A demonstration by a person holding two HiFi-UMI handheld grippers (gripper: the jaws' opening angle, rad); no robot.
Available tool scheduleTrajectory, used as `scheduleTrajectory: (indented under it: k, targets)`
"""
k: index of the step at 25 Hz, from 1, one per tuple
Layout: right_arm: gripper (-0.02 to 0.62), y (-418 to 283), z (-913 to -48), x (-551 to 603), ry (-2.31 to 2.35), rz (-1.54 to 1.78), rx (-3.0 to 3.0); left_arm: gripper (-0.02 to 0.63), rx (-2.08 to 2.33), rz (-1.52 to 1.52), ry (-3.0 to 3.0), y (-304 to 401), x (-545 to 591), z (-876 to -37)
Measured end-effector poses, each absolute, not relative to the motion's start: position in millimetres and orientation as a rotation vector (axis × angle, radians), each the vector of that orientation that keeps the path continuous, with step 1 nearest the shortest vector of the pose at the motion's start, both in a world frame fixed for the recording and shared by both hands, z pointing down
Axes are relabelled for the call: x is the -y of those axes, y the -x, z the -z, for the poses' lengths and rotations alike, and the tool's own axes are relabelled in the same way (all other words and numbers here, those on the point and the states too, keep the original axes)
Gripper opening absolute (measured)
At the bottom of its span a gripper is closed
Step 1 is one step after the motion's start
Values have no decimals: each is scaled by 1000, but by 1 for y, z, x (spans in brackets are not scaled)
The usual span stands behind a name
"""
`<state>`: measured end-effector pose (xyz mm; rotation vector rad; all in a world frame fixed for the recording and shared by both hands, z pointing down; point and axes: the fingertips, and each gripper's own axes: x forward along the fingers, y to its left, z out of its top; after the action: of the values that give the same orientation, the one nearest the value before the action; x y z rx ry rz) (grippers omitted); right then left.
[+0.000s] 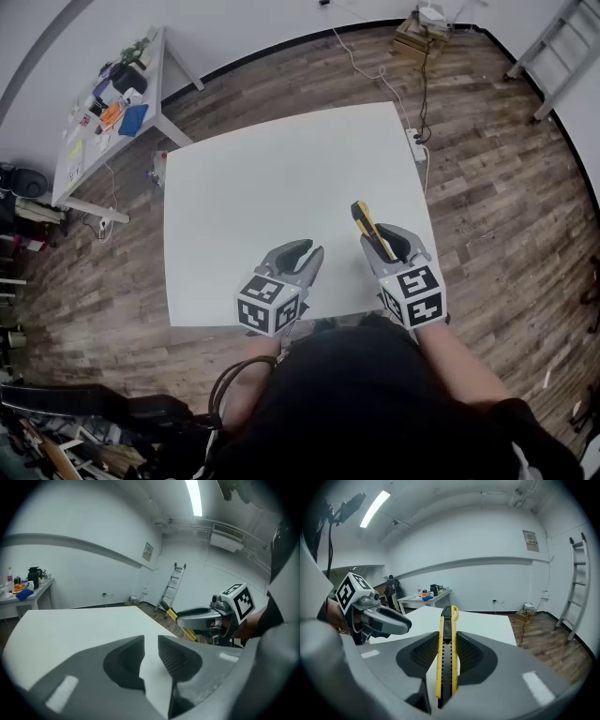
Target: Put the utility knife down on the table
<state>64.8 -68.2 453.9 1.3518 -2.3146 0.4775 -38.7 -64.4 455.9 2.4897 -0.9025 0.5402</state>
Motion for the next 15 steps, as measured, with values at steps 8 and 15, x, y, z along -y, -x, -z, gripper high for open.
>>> scheduleTrajectory:
  k: [8, 15]
  targets:
    - [140, -64, -459, 75, -1286, -486, 2320, 193, 949, -530, -2446, 40, 64, -458]
    - [144, -50, -480, 95, -1190, -482, 2301, 193, 988, -520, -2398, 51, 68, -464]
